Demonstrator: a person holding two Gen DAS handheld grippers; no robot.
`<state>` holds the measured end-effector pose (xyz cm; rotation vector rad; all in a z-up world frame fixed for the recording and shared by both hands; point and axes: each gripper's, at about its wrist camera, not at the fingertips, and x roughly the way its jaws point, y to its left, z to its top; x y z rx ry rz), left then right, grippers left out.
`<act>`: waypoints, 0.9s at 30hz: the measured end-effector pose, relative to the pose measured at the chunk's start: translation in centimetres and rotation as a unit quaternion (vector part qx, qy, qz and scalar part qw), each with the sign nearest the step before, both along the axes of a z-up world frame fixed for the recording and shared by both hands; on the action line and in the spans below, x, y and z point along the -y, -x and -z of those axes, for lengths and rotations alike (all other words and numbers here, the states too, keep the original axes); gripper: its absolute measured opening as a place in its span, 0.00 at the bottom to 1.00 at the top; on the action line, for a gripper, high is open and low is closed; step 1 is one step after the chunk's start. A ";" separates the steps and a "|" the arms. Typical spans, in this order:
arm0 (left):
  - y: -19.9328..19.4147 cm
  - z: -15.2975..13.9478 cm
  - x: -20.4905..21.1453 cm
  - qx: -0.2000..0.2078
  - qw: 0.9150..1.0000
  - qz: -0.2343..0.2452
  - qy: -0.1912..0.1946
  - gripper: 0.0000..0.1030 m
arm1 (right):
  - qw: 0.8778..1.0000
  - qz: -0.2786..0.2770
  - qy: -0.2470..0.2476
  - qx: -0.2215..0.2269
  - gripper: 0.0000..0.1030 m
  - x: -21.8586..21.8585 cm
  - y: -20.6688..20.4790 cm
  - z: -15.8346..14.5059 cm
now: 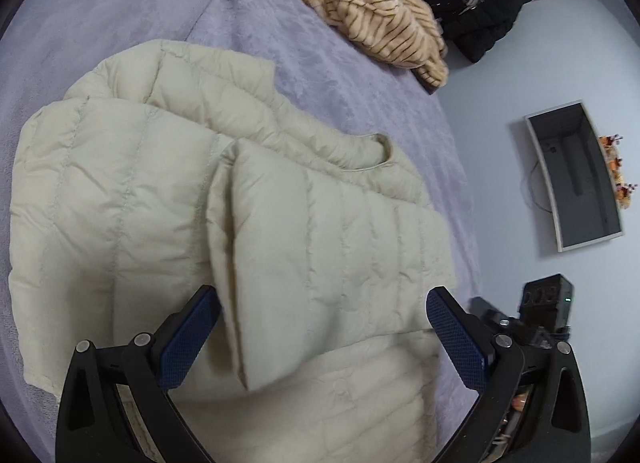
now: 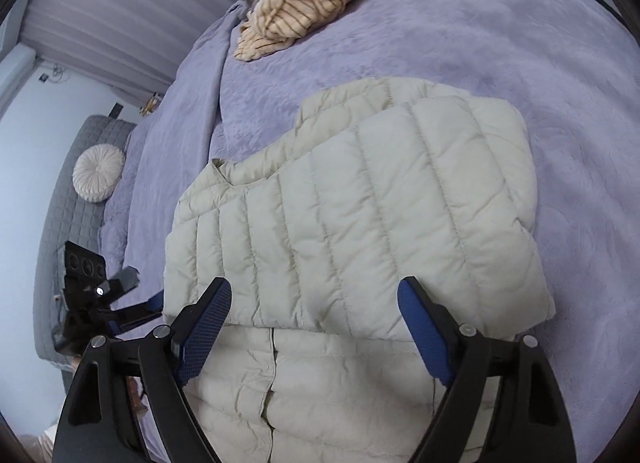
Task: Fold large clothes
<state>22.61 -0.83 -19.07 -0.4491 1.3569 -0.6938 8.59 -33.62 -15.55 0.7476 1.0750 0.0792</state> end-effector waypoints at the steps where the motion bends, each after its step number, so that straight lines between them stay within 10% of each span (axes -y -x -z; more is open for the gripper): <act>1: 0.1 0.4 -0.1 -0.002 1.000 -0.003 -0.005 0.99 | 1.000 0.006 -0.014 0.000 0.84 0.5 0.3 0.2; 2: 0.0 0.6 -0.1 -0.004 1.000 -0.007 -0.005 0.96 | 1.000 0.009 -0.025 0.003 0.84 0.8 0.5 0.2; 4: -0.4 1.0 0.4 -0.015 1.000 -0.001 0.006 0.28 | 0.999 0.007 -0.037 0.007 0.84 1.1 1.2 0.1; 6: -0.6 1.5 0.7 -0.031 1.000 0.000 0.005 0.06 | 0.999 0.005 -0.043 0.006 0.84 1.4 2.1 0.3; 14: 0.1 -0.9 -1.6 -0.007 1.000 -0.029 -0.004 0.06 | 0.997 0.008 -0.076 -0.028 0.77 0.6 4.4 3.2; 16: 0.1 -1.9 -2.2 -0.002 0.999 -0.032 0.002 0.06 | 0.997 0.015 -0.057 -0.054 0.23 0.6 4.2 4.6; 17: 0.0 -2.5 -2.5 0.003 0.999 -0.034 0.004 0.06 | 0.996 0.025 -0.042 -0.069 0.14 0.9 4.0 5.3; 27: 0.2 3.5 -4.2 -0.053 0.996 -0.048 -0.051 0.06 | 0.987 0.161 0.008 -0.028 0.09 5.3 4.3 6.0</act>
